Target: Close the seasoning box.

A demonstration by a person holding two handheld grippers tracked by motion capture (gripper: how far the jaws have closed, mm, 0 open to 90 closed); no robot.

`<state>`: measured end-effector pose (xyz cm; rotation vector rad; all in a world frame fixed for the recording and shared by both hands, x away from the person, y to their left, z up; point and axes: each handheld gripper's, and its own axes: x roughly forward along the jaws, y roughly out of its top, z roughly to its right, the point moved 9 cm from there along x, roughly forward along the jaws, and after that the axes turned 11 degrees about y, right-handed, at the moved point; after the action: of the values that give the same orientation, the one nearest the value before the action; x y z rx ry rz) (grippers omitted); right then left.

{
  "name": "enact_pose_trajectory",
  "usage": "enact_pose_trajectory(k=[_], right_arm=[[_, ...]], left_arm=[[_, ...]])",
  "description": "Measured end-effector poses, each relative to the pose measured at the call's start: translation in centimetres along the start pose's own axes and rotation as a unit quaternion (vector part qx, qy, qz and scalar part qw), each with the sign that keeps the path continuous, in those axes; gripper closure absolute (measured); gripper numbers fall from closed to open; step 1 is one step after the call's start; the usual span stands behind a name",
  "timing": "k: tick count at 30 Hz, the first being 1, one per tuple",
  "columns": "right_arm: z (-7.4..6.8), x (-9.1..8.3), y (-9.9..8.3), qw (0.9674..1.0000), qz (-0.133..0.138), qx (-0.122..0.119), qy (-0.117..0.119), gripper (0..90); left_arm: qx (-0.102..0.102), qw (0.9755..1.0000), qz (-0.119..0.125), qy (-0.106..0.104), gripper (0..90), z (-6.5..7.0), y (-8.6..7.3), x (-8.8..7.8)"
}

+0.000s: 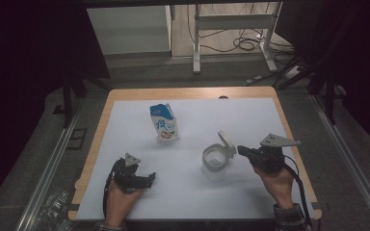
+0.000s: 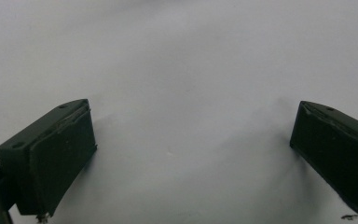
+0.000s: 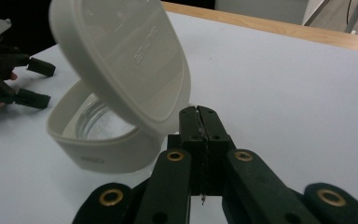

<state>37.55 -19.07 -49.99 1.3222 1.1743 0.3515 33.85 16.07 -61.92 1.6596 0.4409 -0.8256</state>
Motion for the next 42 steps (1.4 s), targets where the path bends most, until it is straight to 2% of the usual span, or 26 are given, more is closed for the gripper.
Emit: enact_pose_trajectory(k=[8,14,21,24,31,34,40,42], right_arm=[[-1.4,-0.9,-0.7,0.9999,-0.010,-0.003,0.009,89.3],[-3.2,-1.1,-0.5,0.9993,-0.013,-0.016,0.030,89.3],[-4.2,-0.6,0.4,0.9988,0.001,-0.028,0.041,89.2],[-4.3,-0.5,0.6,0.9988,0.005,-0.028,0.040,89.2],[-3.5,-0.9,1.0,0.9994,0.013,-0.029,0.012,89.1],[-3.4,-1.0,1.0,0.9994,0.014,-0.027,0.017,88.9],[-3.4,-1.3,0.9,0.9990,0.006,-0.041,0.014,84.7],[-3.1,-1.5,0.5,0.9988,-0.006,-0.049,0.000,82.6]], left_arm=[[0.000,1.0000,0.000,0.000,0.2,0.0,0.0,0.0],[0.000,1.0000,0.000,0.000,0.2,0.0,0.0,0.0],[0.000,1.0000,0.000,0.000,0.2,0.0,0.0,0.0],[0.000,1.0000,0.000,0.000,0.2,0.0,0.0,0.0],[0.000,1.0000,0.000,0.000,0.2,0.0,0.0,0.0],[0.001,1.0000,-0.001,0.000,0.2,0.0,0.0,0.0],[0.002,1.0000,-0.002,0.001,0.4,0.0,0.0,0.0],[0.002,1.0000,-0.002,0.002,0.5,0.0,0.0,0.0]])
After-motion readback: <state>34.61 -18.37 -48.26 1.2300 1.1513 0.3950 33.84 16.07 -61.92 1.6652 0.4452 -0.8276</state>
